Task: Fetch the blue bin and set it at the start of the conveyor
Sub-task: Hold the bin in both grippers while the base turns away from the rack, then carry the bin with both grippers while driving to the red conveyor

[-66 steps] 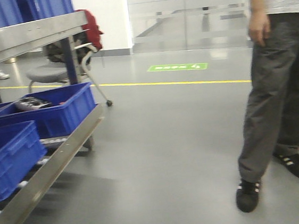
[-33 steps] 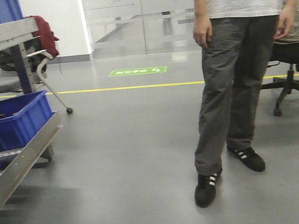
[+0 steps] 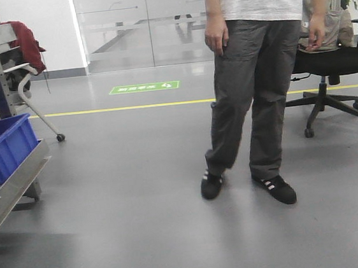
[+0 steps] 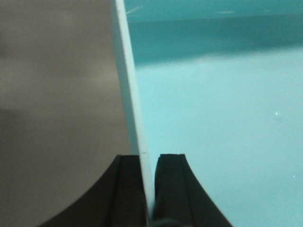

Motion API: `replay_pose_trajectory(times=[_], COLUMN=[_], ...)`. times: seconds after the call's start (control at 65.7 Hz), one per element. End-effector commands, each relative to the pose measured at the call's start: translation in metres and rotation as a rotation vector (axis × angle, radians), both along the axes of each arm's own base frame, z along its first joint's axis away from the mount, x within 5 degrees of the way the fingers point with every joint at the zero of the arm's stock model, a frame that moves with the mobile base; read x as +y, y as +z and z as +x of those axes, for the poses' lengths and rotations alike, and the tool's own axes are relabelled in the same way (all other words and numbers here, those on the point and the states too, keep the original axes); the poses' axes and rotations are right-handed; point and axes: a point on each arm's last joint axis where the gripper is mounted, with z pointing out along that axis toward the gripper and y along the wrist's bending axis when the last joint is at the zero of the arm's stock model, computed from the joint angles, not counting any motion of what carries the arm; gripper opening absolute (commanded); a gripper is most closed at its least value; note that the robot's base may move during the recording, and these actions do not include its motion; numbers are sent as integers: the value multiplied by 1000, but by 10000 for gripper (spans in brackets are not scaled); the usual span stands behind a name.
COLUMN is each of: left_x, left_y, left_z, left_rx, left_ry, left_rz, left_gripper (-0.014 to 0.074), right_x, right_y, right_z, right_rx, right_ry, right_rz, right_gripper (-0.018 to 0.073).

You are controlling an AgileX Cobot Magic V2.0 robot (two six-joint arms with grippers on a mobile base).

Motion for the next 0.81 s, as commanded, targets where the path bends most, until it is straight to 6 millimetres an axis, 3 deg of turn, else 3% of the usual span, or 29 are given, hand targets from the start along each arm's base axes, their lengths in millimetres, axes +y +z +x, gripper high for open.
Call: replay_pose_trajectory(times=[0.0, 0.791], left_x=[4, 4], left_y=[7, 7], left_z=[-2, -2], left_rx=[-50, -50], left_ry=[11, 11], left_rz=[38, 38], left_gripper=[-111, -111], right_x=[-8, -8], right_y=[10, 10], right_z=[-1, -1], right_rx=[-83, -83], right_ry=[-27, -27], right_rz=[-47, -47], right_gripper=[-152, -152])
